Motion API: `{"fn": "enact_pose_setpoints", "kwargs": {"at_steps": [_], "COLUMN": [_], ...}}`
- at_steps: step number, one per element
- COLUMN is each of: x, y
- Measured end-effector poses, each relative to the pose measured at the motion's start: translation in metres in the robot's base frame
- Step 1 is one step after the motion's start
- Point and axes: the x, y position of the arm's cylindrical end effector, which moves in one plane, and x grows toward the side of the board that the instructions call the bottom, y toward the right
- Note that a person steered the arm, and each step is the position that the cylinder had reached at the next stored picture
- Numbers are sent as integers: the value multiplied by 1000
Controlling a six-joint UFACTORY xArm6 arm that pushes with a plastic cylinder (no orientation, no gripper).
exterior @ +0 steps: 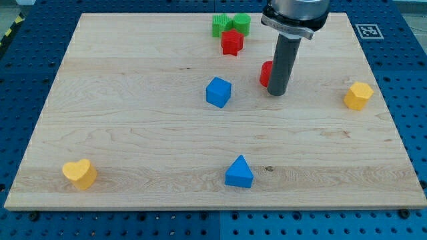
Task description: Push the red circle into the red star
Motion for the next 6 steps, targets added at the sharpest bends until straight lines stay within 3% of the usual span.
{"fn": "enact_pose_setpoints", "kwargs": {"at_steps": [2, 6], "x": [-5, -66], "y": [-2, -19]}}
